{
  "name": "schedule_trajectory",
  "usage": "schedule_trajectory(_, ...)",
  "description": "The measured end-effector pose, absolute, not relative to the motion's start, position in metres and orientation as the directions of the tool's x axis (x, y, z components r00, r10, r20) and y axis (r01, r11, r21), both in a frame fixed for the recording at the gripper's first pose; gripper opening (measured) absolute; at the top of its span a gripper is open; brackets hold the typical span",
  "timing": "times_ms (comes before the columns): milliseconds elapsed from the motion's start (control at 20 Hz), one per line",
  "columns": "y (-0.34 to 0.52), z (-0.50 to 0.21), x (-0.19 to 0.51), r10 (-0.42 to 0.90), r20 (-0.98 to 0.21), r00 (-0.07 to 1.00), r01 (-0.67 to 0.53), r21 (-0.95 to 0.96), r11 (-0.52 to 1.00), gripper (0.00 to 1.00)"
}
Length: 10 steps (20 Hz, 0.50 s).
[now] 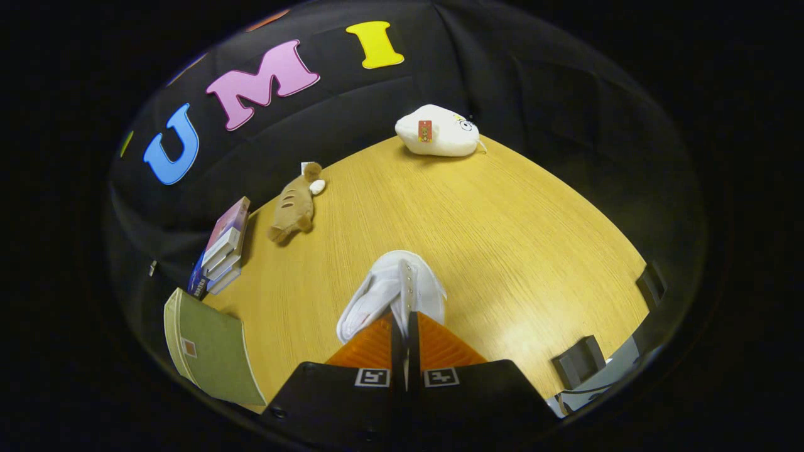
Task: Open the storage box then place both shoes into the box .Put the left shoe in first, then the right shoe, with the right side of both shoes facing outward in a uniform manner.
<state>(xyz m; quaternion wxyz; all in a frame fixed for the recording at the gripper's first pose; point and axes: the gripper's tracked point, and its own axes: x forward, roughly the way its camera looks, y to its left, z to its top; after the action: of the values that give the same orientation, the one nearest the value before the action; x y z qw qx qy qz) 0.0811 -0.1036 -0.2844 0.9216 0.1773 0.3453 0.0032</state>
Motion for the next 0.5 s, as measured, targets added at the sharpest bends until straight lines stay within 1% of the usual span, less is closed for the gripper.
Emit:
schedule_trajectory(300,-0.075,-0.217,0.070,0.167,-0.551,0.818,0.061,0.372,0.926,0.05)
schedule_trajectory(500,-0.033,-0.161,0.059,0.209,-0.479,0.853,0.004,0.405,0.914,0.05)
